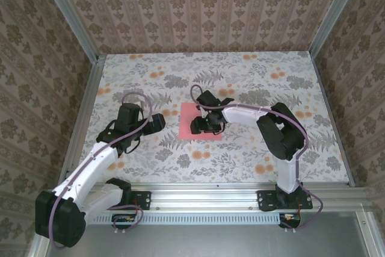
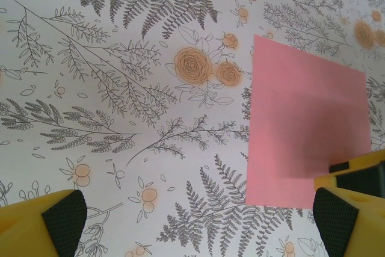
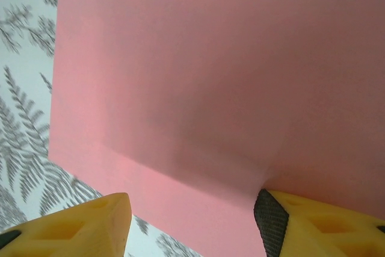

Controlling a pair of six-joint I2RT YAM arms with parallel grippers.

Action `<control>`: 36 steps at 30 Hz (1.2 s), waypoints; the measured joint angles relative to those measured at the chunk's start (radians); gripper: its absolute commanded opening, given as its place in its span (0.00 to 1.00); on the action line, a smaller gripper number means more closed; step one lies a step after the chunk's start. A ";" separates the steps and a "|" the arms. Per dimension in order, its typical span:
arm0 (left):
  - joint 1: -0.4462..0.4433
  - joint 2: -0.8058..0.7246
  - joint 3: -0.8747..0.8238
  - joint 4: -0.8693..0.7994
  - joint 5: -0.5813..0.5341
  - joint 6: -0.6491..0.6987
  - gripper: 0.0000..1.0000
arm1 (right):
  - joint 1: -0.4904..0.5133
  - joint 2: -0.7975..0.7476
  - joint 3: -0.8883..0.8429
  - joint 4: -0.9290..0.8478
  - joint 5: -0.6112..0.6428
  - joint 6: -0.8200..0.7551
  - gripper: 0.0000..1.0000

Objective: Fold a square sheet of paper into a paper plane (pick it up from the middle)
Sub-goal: Move the square sheet of paper to the center of the table.

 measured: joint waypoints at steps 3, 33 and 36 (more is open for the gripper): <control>0.000 0.014 0.000 0.000 0.000 0.000 1.00 | -0.013 -0.037 -0.039 -0.037 0.010 -0.034 0.61; 0.000 0.042 -0.021 0.082 0.097 -0.003 1.00 | 0.001 0.201 0.413 -0.431 0.344 0.092 0.87; 0.000 0.057 -0.021 0.084 0.098 -0.003 1.00 | 0.003 0.220 0.419 -0.432 0.344 0.091 0.87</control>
